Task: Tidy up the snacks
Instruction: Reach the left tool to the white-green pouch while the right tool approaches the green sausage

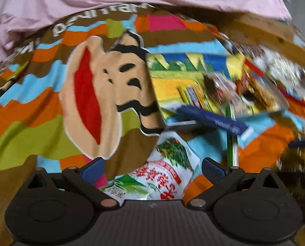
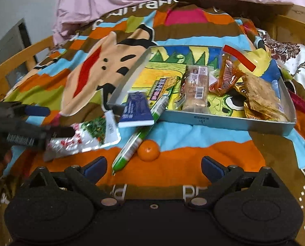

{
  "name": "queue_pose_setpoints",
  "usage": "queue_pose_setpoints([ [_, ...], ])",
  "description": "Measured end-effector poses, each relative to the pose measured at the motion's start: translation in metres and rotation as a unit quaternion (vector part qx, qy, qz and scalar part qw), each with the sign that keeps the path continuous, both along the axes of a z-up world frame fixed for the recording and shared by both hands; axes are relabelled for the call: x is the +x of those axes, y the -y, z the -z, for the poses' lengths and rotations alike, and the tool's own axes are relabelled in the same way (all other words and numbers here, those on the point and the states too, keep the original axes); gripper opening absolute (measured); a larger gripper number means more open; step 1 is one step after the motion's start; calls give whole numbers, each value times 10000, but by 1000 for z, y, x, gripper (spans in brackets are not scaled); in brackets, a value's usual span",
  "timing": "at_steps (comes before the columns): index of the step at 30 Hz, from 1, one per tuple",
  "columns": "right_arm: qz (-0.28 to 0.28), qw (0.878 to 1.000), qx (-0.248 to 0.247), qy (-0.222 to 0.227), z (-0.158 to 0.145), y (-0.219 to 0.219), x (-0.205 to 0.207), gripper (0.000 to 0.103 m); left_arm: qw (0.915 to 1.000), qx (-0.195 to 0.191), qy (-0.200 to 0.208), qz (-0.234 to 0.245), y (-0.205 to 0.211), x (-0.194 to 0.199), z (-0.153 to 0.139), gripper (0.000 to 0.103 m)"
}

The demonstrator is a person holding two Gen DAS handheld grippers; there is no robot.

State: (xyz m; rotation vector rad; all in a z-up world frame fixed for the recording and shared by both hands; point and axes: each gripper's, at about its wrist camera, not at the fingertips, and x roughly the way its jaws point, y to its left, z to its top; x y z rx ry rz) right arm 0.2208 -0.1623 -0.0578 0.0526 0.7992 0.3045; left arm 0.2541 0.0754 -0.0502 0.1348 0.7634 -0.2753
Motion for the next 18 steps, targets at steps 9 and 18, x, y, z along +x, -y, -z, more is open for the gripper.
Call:
queue_pose_setpoints([
  [9,52,9996,-249,-140,14,-17,29,99,9902,1031,514,791,28,-9,11,103],
  [18,-417,9988,-185,150,24,-32,43,97,9862,1183,236,1138,31,-6,41,102],
])
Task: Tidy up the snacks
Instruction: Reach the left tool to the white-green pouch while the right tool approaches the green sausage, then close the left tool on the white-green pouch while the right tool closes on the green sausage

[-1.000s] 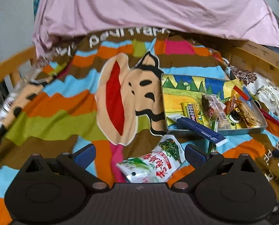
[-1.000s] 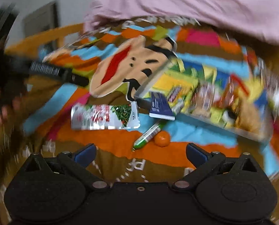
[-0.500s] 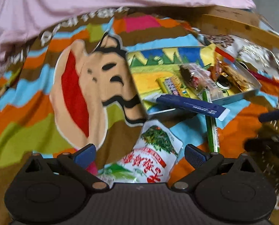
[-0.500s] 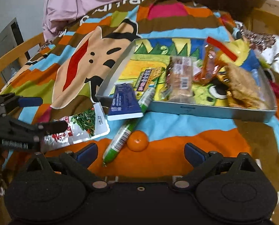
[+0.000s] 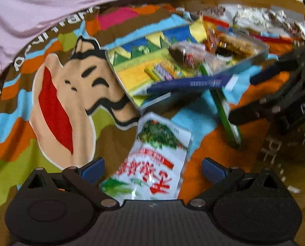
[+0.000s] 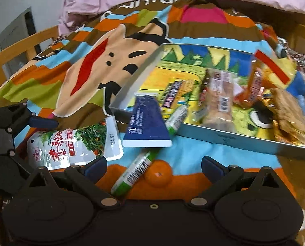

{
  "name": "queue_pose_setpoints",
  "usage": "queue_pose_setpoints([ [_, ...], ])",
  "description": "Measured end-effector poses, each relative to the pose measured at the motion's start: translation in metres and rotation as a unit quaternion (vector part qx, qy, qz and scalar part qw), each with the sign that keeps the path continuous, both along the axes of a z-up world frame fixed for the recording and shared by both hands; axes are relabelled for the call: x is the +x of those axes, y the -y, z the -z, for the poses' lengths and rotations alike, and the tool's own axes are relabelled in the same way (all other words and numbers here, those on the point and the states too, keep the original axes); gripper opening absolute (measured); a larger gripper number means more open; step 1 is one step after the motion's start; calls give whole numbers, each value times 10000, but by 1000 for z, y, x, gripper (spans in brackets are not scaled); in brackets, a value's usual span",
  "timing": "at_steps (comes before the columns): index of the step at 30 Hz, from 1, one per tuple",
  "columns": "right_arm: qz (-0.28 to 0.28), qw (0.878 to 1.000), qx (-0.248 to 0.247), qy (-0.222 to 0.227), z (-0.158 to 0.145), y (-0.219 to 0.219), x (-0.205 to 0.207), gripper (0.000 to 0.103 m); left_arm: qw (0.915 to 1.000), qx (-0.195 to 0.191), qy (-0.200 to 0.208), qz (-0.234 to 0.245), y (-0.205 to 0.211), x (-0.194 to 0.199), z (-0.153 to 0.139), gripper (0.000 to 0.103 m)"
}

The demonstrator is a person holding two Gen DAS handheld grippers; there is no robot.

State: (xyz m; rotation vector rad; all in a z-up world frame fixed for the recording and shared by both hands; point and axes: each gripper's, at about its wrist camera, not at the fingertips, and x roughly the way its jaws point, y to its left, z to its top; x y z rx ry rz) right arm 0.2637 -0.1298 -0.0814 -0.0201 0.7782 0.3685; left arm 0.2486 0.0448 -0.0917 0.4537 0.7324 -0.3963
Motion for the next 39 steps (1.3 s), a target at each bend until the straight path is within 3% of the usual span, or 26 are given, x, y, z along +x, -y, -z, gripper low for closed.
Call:
queue_pose_setpoints([
  [2,17,10000,65,-7,5,-3,5,88,9999,96,-78,-33,-3,0,5,102],
  [6,46,9999,110,-7,9,-10,14,73,9994,-108,-168,-265,-11,4,4,102],
  [8,61,9999,98,54,7,-12,14,56,9994,-87,-89,-337,-11,3,4,102],
  [12,138,9996,244,-11,2,-8,14,44,9992,100,101,-368,-4,4,3,102],
  [15,194,9990,378,-137,0,-2,12,34,9992,97,-77,-385,-1,8,6,99],
  [20,174,9986,462,-193,-2,5,5,33,9976,-199,-391,-531,-8,10,4,92],
  [24,221,9976,582,-307,-7,10,0,26,9975,-100,-527,-468,-3,5,0,86],
  [27,184,9974,535,-446,-8,12,-5,24,9946,-370,-769,-585,-3,3,-7,85],
  [30,9,9977,452,-509,-10,13,-13,24,9884,-669,-1124,-777,-4,0,-10,85],
  [34,-126,9963,422,-734,-11,19,-21,24,9845,-782,-1296,-881,-4,-5,-13,89],
  [39,-266,9966,318,-709,-9,19,-24,29,9832,-849,-1300,-956,-8,0,-11,95],
])
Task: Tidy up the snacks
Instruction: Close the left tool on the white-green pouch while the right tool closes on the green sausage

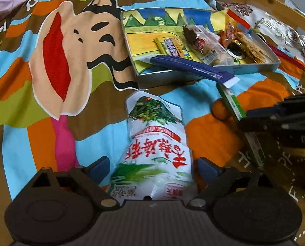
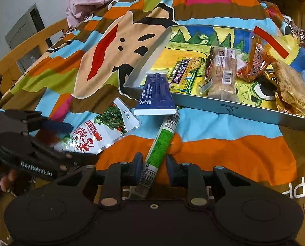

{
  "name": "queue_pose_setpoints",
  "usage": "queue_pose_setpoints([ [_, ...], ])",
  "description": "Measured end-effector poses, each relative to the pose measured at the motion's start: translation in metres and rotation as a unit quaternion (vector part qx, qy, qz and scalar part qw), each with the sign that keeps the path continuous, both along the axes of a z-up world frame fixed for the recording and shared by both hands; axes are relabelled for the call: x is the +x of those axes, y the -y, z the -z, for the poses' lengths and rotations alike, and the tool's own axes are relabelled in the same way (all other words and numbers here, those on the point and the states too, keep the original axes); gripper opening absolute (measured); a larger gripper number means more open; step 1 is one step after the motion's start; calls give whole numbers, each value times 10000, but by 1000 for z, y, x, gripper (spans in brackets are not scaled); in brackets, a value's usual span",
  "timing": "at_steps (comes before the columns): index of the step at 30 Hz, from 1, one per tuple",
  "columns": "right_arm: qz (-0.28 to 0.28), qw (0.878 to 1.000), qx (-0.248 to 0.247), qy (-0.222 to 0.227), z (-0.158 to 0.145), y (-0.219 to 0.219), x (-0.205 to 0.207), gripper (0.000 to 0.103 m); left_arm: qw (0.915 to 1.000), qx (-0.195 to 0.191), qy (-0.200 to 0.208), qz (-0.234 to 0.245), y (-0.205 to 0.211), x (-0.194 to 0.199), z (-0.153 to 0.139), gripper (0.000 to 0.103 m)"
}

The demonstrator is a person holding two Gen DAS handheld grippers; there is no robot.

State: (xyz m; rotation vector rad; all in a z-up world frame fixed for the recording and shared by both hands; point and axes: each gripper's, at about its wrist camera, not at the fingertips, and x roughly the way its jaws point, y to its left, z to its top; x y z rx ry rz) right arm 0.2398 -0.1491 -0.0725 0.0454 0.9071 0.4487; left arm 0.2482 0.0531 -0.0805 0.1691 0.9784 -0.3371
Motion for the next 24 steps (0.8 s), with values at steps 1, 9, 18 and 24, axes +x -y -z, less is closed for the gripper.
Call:
queue_pose_setpoints([
  [1,6,10000,23,-40,1,-1,1,30,10000,-55,-4,-23,-2,1,0,96],
  [9,68,9996,-193,-169,13,-20,6,42,9939,-759,112,-793,-19,19,5,95],
  [18,-148,9972,-716,153,9,-33,-22,23,9978,-258,446,-407,3,8,0,66],
  [24,-379,9959,-821,28,7,-26,-44,22,9976,-7,582,-370,16,-8,-4,61],
])
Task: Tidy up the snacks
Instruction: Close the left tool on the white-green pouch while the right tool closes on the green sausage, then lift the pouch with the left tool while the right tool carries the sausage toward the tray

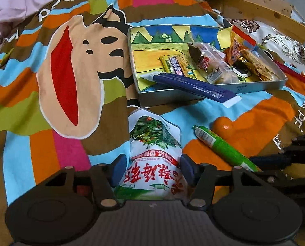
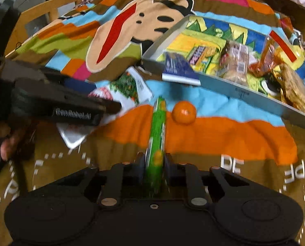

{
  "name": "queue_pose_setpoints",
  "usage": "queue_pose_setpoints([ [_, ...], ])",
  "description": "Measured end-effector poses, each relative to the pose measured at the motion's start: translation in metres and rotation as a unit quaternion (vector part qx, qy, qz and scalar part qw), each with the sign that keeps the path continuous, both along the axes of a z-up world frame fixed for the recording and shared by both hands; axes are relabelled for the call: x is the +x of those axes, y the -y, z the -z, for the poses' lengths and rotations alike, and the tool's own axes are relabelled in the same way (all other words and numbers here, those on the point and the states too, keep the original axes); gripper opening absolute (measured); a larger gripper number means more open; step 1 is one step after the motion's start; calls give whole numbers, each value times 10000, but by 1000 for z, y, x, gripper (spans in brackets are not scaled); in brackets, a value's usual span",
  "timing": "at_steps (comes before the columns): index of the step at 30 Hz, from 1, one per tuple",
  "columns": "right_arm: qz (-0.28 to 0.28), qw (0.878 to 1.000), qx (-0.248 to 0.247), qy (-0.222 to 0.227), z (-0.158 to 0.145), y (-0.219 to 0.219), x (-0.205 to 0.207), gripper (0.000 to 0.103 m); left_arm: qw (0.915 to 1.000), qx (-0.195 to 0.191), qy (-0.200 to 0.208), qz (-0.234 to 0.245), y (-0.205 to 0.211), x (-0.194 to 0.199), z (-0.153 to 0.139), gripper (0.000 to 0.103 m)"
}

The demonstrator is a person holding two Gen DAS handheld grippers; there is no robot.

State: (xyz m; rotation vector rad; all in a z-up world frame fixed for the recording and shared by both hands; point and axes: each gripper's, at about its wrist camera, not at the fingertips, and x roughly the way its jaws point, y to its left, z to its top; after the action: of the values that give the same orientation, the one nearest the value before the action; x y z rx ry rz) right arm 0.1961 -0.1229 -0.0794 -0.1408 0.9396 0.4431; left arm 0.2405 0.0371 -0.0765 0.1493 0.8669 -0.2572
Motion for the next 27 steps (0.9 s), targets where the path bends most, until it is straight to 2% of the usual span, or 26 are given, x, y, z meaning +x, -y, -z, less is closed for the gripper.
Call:
queue_pose_setpoints([
  [6,-59,9999,47,67,3,3,-10,27,9996,239,-23,112,7,-21,-11,61],
  [8,-50,9999,88,119,5,3,-8,33,9993,314,31,217,11,-23,-11,61],
  [11,15,9996,140,251,8,3,-4,42,9995,235,7,220,12,-20,-11,64],
  [17,17,9984,60,570,17,-7,2,53,9999,73,-83,127,8,-6,0,69],
  [22,14,9981,133,598,21,-10,1,62,9997,-146,-206,-57,2,0,7,70],
  [25,-66,9978,44,652,21,-14,-4,60,9989,-274,-347,-172,-2,-1,5,69],
  [27,-74,9980,106,620,21,-14,-6,51,9982,-365,-439,-199,-4,-4,3,68],
])
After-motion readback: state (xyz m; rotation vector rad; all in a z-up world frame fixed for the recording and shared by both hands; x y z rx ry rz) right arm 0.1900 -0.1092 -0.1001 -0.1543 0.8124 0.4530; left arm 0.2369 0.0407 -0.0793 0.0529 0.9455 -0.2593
